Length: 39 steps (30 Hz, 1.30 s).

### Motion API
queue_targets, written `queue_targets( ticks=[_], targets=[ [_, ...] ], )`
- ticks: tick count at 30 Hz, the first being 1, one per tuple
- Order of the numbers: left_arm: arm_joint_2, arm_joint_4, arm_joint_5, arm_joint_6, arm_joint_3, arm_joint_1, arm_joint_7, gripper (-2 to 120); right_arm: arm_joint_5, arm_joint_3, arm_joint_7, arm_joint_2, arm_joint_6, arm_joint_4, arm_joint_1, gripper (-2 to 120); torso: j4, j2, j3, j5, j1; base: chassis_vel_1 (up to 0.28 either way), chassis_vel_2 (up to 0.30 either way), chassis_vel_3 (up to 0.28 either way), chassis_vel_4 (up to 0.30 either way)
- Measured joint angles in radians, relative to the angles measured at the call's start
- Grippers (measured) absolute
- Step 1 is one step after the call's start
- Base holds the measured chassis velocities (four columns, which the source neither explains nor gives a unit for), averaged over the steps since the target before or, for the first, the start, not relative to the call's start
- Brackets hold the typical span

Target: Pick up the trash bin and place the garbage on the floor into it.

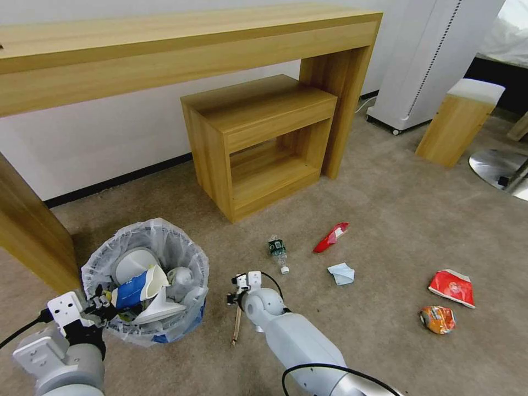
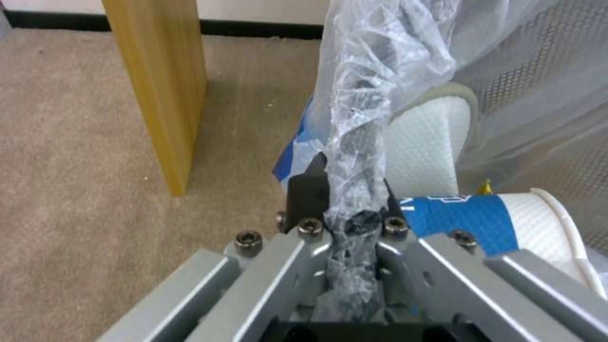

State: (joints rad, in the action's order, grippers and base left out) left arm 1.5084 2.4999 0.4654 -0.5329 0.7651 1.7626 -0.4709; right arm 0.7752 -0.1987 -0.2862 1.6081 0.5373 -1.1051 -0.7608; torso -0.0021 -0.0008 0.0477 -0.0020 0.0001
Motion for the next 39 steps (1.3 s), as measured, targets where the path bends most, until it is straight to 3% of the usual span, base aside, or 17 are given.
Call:
queue_targets(
  ticks=[8,22,25,30,39],
  targets=[
    [0.003,0.0,-0.001,0.005,-0.009,-0.001,0.0,1,-0.01,0.022,0.018,0.0,0.001,0.05,0.0,5,-0.0001,0.0,0.0,-0.0001,0.0,0.0,0.0,0.0,0.0],
    [0.002,0.0,0.0,0.007,-0.008,-0.005,0.0,1,-0.065,0.043,0.011,0.0,0.023,0.118,0.024,55,-0.0001,0.0,0.0,-0.0001,0.0,0.0,0.0,0.0,0.0],
    [0.004,0.0,-0.002,0.007,-0.013,-0.007,0.0,1,-0.073,0.049,0.016,0.0,0.023,0.127,0.024,71,0.0,0.0,0.0,0.0,0.0,0.0,0.0,0.0,0.0],
    [0.005,0.0,-0.004,0.007,-0.014,-0.007,0.0,1,-0.079,0.05,0.022,0.0,0.022,0.135,0.024,72,-0.0001,0.0,0.0,0.0,0.0,0.0,0.0,0.0,0.0],
    [0.009,0.0,-0.009,0.007,-0.012,0.003,0.0,1,-0.085,0.046,0.034,0.0,0.012,0.149,0.031,38,0.0,0.0,0.0,-0.0001,0.0,0.0,0.0,0.0,0.0]
  ],
)
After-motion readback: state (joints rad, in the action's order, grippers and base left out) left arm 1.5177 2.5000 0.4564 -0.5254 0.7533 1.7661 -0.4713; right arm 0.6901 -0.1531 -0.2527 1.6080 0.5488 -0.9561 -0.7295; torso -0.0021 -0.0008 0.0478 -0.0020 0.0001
